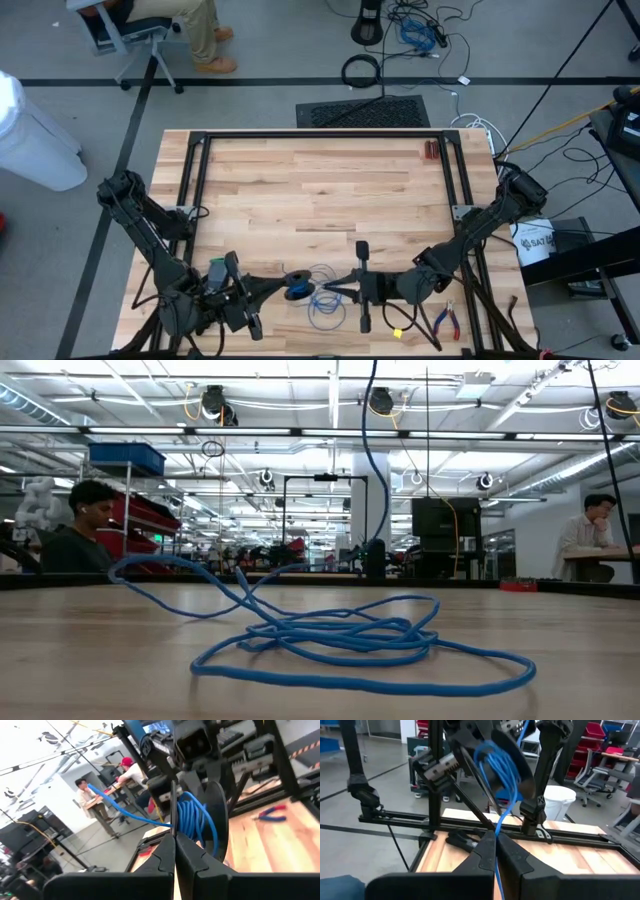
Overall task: Coil cords
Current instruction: Uncoil the blue wire from the spool
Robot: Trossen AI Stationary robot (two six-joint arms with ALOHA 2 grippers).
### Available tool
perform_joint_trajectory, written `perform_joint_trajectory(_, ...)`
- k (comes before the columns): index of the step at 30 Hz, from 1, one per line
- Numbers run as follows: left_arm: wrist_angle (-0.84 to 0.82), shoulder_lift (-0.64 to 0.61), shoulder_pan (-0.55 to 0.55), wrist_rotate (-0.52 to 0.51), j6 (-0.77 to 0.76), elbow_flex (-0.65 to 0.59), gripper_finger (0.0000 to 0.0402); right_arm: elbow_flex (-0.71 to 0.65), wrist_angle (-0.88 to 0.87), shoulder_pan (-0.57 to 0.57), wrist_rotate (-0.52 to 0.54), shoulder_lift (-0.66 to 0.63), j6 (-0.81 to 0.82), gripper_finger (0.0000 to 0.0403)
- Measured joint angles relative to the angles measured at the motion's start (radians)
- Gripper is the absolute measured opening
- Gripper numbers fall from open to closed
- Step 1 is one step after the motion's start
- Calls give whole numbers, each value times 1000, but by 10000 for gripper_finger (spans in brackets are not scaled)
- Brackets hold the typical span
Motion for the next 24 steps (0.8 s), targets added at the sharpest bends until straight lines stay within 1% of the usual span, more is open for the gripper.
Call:
perform_joint_trajectory(4, -36, 0, 0, -18, 0, 0, 2, 0, 50, 14, -2, 0, -24, 0)
perform_joint_trajectory(11, -80, 0, 0, -89, -2, 0, 2, 0, 154, 36, -13, 0, -67, 0)
perform_joint_trajectory(15, -80, 0, 4, -137, -2, 0, 2, 0, 162, 36, -79, 0, -61, 0)
perform_joint_trajectory(17, -80, 0, 9, -153, -2, 0, 2, 0, 169, 31, -91, 1, -52, 0)
perform_joint_trajectory(20, -79, 0, 19, -159, -2, 0, 2, 0, 170, 29, -96, 7, -52, 0)
perform_joint_trajectory(24, -73, 4, 36, -159, -3, 0, 2, 0, 194, 20, -148, 17, -51, 0)
